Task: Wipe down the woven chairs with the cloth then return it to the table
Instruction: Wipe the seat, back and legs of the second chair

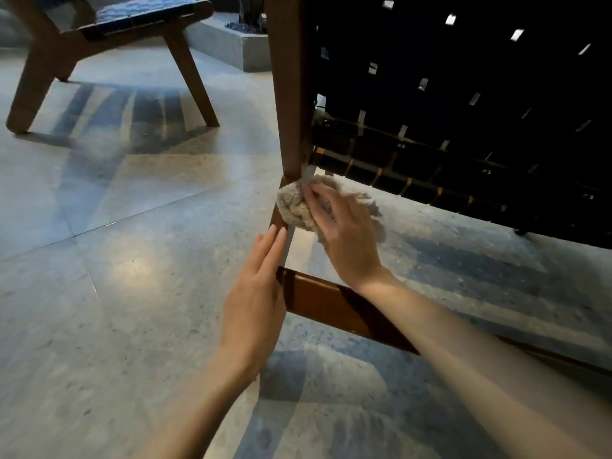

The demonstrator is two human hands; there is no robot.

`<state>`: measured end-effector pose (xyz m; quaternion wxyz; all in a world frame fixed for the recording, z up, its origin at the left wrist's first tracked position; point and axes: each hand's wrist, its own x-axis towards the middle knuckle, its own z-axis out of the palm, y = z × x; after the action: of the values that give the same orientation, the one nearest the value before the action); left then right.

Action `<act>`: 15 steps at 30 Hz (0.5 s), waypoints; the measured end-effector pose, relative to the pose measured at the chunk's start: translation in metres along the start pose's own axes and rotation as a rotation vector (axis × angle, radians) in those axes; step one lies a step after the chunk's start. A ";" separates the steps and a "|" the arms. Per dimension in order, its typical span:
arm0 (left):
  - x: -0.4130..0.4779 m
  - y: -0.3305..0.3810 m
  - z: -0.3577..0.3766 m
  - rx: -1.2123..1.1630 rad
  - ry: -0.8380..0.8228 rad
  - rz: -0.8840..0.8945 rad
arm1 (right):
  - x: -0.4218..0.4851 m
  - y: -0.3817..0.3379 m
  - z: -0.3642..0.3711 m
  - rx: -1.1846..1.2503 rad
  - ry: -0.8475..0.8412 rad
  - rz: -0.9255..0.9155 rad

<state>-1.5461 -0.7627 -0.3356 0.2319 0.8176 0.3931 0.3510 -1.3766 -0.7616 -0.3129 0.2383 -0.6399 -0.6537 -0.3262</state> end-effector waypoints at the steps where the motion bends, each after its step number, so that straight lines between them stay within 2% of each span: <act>1: -0.003 0.004 0.002 0.054 -0.034 0.033 | 0.003 0.010 0.003 -0.065 0.030 -0.034; 4: -0.003 0.009 0.010 0.147 -0.130 0.080 | 0.014 0.033 0.014 -0.262 0.093 -0.137; 6: 0.001 0.010 0.014 0.187 -0.169 0.088 | 0.021 0.042 0.021 -0.419 0.075 -0.181; 12: 0.011 0.011 0.024 0.261 -0.207 0.169 | 0.010 0.047 0.034 -0.713 -0.208 -0.196; 15: 0.011 0.017 0.030 0.249 -0.199 0.168 | -0.001 0.044 0.034 -0.792 -0.263 -0.162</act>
<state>-1.5100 -0.7669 -0.3398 0.1367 0.9006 0.3390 0.2350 -1.3288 -0.7391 -0.3310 -0.1379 -0.6647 -0.5510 -0.4854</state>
